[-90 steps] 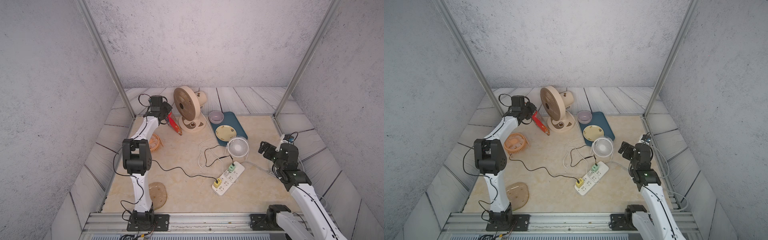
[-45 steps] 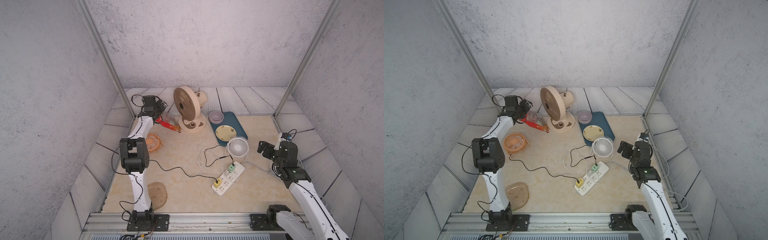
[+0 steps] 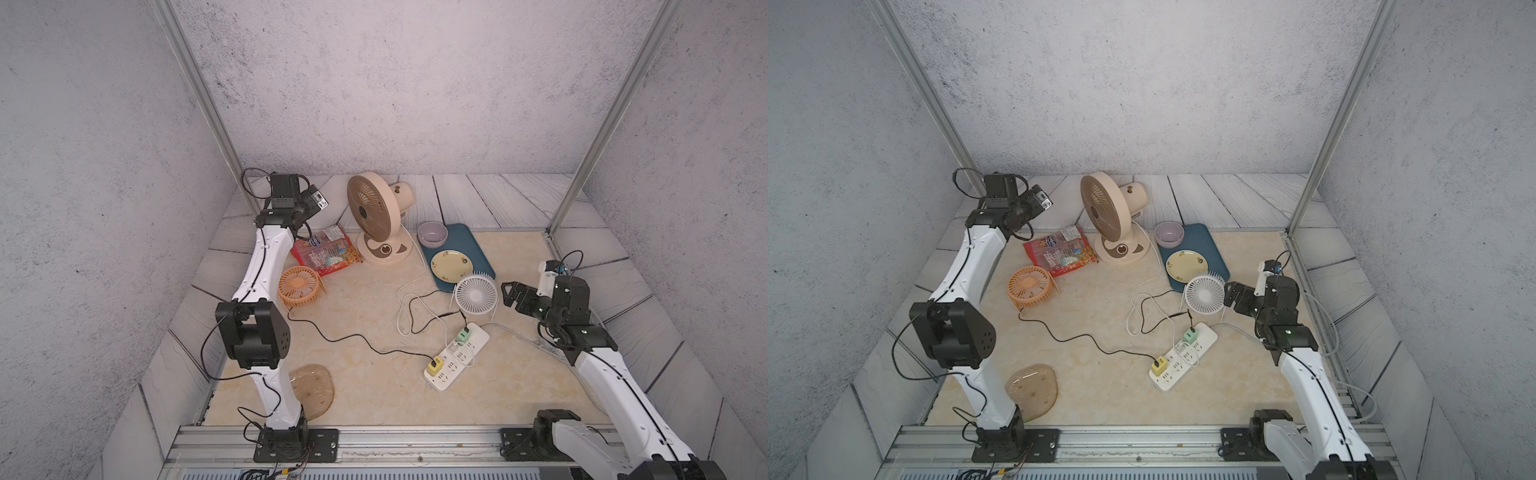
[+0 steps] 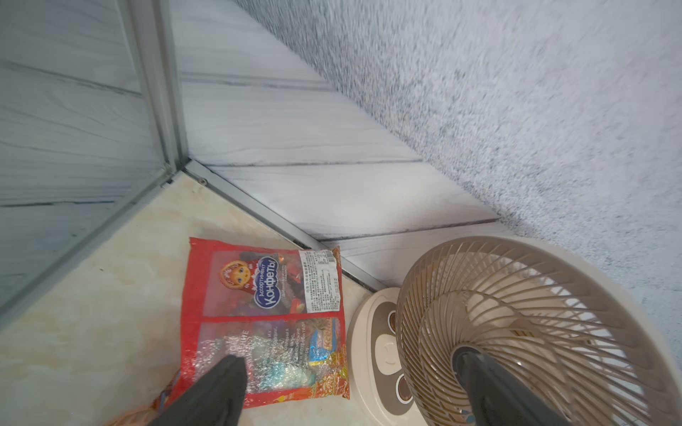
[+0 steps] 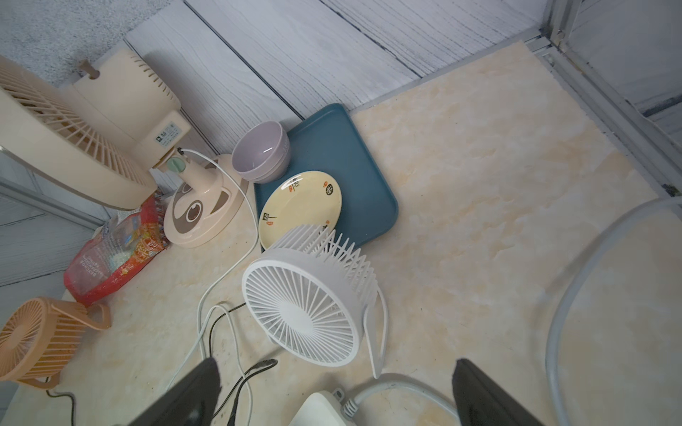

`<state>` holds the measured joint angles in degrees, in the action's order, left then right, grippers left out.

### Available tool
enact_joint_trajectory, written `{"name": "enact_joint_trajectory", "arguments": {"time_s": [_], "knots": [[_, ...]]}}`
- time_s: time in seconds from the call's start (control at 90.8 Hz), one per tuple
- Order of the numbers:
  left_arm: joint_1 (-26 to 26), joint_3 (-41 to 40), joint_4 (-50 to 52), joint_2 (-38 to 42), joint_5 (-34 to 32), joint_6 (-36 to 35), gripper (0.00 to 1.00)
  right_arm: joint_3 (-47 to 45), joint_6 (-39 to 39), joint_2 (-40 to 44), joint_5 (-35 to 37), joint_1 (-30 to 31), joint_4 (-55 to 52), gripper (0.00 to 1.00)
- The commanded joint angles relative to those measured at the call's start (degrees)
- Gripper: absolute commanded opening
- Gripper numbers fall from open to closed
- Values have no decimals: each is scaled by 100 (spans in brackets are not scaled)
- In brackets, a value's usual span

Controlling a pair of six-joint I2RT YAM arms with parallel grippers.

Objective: Unplug the desk fan from the power strip
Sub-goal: Place the distractor at the center of the board, then remove the plug from the socket.

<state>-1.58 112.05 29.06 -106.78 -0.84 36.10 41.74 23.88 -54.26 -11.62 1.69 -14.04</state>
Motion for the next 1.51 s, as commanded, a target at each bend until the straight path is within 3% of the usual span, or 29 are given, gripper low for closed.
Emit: {"name": "enact_joint_trajectory", "arguments": {"time_s": [0.0, 0.11, 0.308, 0.583, 0.76, 1.024, 1.266, 1.497], "knots": [[-110, -145, 464, 432, -324, -203, 100, 154, -164, 127, -401, 128, -266, 98], [-629, -451, 513, 883, -225, -227, 99, 327, -259, 187, -517, 368, -666, 97], [-2104, -1564, 657, 1756, -85, -292, 95, 900, 14, 187, -290, 691, -2064, 96], [-4037, -3314, 305, 2888, 522, -1533, 90, 872, 1016, 91, -57, 698, -3558, 95], [-5086, -3384, 974, 2522, 751, -2419, 89, 512, 1551, -137, -195, 704, -3611, 94], [-5814, -2255, 2502, 1034, 921, -2701, 97, 185, 2060, -1094, -621, 683, -2801, 94], [-6163, -1830, 3124, 324, 931, -2992, 97, 30, 2707, -1534, -799, 653, -2229, 91], [-6212, -1884, 3382, -171, 693, -2821, 97, -230, 2981, -1550, -430, 639, -1906, 76]]}}
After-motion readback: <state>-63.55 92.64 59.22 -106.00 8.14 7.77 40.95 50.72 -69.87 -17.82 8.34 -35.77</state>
